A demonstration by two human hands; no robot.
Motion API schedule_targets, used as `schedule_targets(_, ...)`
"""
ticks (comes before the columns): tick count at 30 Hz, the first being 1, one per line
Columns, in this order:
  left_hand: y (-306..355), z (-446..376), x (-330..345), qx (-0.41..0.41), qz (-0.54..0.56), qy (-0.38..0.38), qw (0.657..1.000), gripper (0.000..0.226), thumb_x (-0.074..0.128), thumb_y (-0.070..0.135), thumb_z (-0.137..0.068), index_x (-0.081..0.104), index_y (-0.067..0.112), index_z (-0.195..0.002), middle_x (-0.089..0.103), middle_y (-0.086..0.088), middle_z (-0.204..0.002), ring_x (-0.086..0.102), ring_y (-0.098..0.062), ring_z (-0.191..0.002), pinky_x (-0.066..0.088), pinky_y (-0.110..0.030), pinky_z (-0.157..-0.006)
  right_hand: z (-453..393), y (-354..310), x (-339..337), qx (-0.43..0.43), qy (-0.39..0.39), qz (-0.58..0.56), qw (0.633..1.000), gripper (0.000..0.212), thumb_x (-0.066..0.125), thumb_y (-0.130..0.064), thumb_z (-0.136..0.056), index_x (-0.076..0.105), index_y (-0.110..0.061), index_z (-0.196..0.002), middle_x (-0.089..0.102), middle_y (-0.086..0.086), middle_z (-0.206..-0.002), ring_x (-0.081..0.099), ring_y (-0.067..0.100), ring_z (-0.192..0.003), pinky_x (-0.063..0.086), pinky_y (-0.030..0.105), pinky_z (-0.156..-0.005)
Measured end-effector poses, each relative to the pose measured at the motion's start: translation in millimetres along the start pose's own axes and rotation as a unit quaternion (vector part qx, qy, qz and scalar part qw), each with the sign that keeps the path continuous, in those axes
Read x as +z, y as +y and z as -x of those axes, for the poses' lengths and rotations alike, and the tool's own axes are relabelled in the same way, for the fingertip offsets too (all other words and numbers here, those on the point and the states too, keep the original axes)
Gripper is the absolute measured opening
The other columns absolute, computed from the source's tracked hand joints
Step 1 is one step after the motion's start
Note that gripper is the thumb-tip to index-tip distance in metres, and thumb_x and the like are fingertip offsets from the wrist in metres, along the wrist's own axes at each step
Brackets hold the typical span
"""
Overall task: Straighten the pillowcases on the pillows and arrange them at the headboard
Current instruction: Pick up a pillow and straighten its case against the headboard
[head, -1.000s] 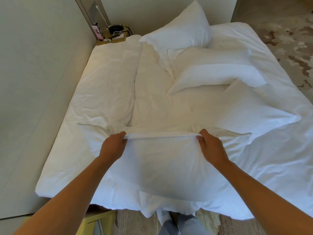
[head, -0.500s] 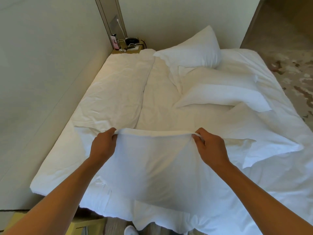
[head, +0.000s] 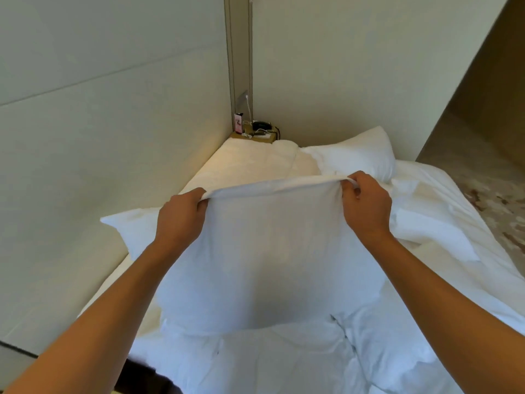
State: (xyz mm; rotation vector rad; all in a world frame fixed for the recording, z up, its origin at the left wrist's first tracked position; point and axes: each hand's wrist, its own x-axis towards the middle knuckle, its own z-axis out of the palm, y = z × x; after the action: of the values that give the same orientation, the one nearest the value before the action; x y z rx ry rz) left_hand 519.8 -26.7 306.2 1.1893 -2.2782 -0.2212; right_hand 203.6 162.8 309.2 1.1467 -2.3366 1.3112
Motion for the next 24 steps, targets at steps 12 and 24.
schedule_targets(12,-144.0,42.9,8.2,-0.141,-0.002,-0.089,0.986,0.027,0.046,0.021,-0.102,0.061,0.015,-0.08,0.062,0.001,-0.069,0.059,-0.026,-0.068,0.043,-0.032,-0.059,39.8,-29.6,153.3,0.004,-0.166,0.018,0.986,0.023,0.056,-0.031,-0.106,0.062,-0.021,-0.086,0.064,-0.003,-0.077,0.062,0.02,-0.072,0.04,0.025,-0.06)
schedule_targets(24,-195.1,-5.3,69.4,-0.188,-0.042,-0.164,0.968,0.027,0.047,0.021,-0.104,0.055,0.005,-0.085,0.062,-0.01,-0.077,0.06,-0.032,-0.075,0.051,-0.046,-0.067,23.2,26.1,273.8,-0.005,-0.222,-0.006,0.975,0.011,0.061,-0.029,-0.103,0.066,-0.021,-0.099,0.071,-0.002,-0.095,0.059,0.013,-0.079,0.038,0.015,-0.062)
